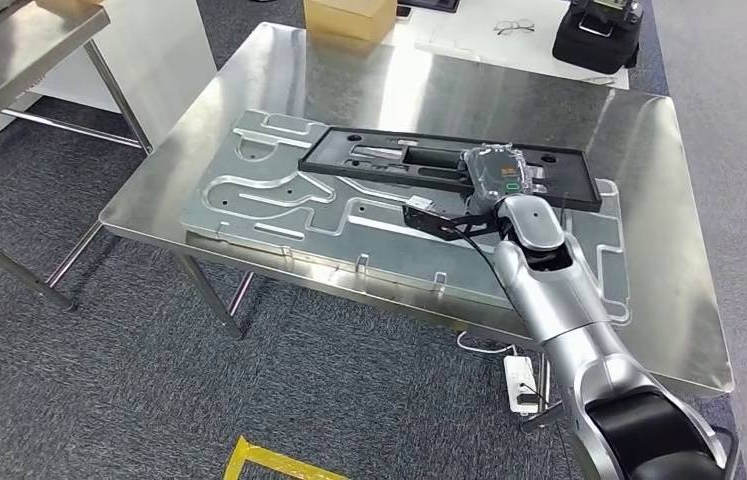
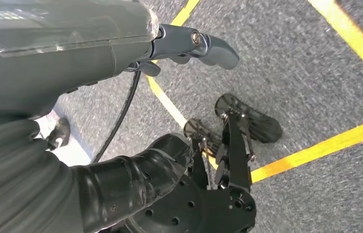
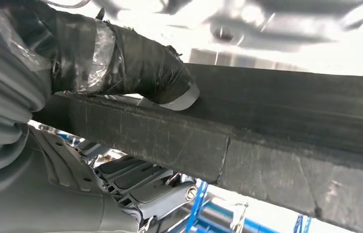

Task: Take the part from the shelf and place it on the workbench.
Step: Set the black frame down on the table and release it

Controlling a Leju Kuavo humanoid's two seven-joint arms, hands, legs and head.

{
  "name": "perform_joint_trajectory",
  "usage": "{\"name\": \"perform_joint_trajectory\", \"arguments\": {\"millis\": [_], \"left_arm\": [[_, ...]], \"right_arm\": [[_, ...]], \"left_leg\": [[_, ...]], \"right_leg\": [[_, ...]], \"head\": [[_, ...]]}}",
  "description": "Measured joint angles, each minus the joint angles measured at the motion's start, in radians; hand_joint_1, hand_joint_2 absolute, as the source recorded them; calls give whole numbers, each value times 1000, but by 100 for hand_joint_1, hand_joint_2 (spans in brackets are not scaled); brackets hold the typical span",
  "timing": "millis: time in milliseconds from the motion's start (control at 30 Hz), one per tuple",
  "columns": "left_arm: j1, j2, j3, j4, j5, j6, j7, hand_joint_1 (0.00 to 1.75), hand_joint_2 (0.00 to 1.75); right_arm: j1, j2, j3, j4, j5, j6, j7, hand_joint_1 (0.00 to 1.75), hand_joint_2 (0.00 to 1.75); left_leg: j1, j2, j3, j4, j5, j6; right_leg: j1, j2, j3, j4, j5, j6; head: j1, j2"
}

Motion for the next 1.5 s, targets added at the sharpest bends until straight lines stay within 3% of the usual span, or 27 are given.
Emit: {"name": "perform_joint_trajectory", "arguments": {"millis": [100, 400, 533, 767, 900, 1167, 1300, 1367, 1467, 1500], "left_arm": [[-7, 0, 14, 7, -3, 2, 1, 0, 175], [-13, 0, 32, 15, 12, 6, 13, 0, 175], [-15, 0, 43, 18, 40, -8, 25, 0, 175], [-19, 0, 62, 23, 56, -21, 35, 0, 175], [-20, 0, 66, 25, 55, -12, 41, 0, 0], [-7, -1, 50, 30, 174, 38, 119, 0, 0], [48, 0, -46, 20, 356, 122, 199, 0, 0], [82, -1, -118, 5, 436, 160, 232, 0, 0], [125, -1, -214, -22, 518, 208, 268, 0, 0], [139, -1, -244, -33, 541, 224, 279, 0, 0]], "right_arm": [[-2, 17, -4, 50, -3, 4, -3, 175, 175], [-7, 45, -10, 139, -15, 15, -7, 175, 175], [-10, 57, -14, 189, -28, 17, -19, 0, 0], [-23, 70, -19, 260, -39, 17, -28, 0, 0], [-27, 74, -19, 277, -39, 17, -35, 0, 0], [-46, 87, -19, 283, -27, 17, -18, 0, 0], [-49, 94, -19, 252, -19, 16, -14, 0, 0], [-52, 94, -19, 230, -17, 15, -6, 0, 0], [-50, 94, -18, 204, -13, 12, 7, 0, 0], [-46, 94, -18, 196, -9, 9, 12, 0, 0]], "left_leg": [[-3, -2, -1, 2, -2, 4], [-4, -1, -1, 4, 2, 11], [-4, -1, 0, 4, 3, 12], [-3, -1, 1, 4, 4, 12], [-3, -1, 1, 4, 4, 12], [-3, 0, 1, 4, 4, 11], [-4, 3, 3, 2, 6, 25], [4, 9, 8, -14, 15, 32], [6, 16, 3, -18, 21, 37], [6, 17, -1, -16, 23, 36]], "right_leg": [[-1, -4, 7, -13, -10, -3], [-2, -4, 7, -12, -3, 16], [-1, -4, 7, -10, -2, 17], [-1, -4, 6, -8, -3, 18], [-1, -4, 6, -7, -3, 18], [-1, -4, 5, -6, -3, 18], [-7, -2, 9, -11, -1, 35], [-4, -4, -7, 32, -39, 38], [-6, -5, -85, 214, -148, 40], [-8, -5, -102, 259, -162, 42]], "head": [[0, 0], [0, 0], [0, 0], [0, 0], [0, 0], [0, 0], [0, 0], [0, 0], [0, 0], [1, 0]]}}
